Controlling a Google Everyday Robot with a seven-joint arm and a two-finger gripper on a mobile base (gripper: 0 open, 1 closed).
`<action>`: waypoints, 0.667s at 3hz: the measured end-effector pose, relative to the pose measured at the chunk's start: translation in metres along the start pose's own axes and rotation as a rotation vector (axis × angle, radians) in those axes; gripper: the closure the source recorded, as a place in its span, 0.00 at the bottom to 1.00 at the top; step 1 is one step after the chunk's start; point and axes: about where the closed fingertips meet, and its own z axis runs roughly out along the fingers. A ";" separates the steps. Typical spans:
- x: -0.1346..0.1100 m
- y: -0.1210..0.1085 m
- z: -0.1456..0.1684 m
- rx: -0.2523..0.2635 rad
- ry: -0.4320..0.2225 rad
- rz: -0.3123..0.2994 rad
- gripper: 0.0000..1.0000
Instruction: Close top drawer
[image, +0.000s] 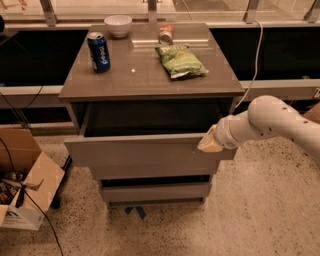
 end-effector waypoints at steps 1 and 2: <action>0.000 0.002 -0.001 0.000 0.000 0.000 1.00; -0.012 -0.028 0.007 0.046 -0.049 -0.005 0.98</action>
Offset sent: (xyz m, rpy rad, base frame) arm 0.1116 0.0161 0.0407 0.1477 -0.2027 -0.0333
